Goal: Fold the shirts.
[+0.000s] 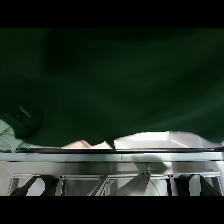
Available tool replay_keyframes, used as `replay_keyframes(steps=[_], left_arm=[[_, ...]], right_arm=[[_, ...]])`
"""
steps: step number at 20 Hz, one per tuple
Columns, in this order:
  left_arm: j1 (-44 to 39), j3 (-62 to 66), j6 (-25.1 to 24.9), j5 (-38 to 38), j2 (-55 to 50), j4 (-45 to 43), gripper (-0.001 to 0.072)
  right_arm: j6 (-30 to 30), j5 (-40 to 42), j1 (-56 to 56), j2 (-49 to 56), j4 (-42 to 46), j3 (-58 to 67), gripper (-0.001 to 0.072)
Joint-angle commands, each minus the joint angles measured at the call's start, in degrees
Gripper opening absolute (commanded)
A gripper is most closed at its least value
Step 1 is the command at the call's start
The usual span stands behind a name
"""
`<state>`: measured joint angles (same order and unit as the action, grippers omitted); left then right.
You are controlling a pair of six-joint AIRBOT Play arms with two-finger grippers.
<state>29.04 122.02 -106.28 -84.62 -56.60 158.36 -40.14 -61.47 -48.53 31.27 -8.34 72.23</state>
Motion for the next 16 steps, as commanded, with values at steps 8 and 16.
replay_keyframes(steps=[8,16], left_arm=[[-16.8,-17.9,-7.3,-0.5,-28.1,-11.9,0.0019],[-20.3,0.2,-7.3,6.2,-60.3,-11.9,0.0017]], right_arm=[[-8.2,0.7,19.4,27.4,22.8,-18.7,0.0019],[1.3,10.3,27.9,65.0,13.0,-7.6,0.0018]])
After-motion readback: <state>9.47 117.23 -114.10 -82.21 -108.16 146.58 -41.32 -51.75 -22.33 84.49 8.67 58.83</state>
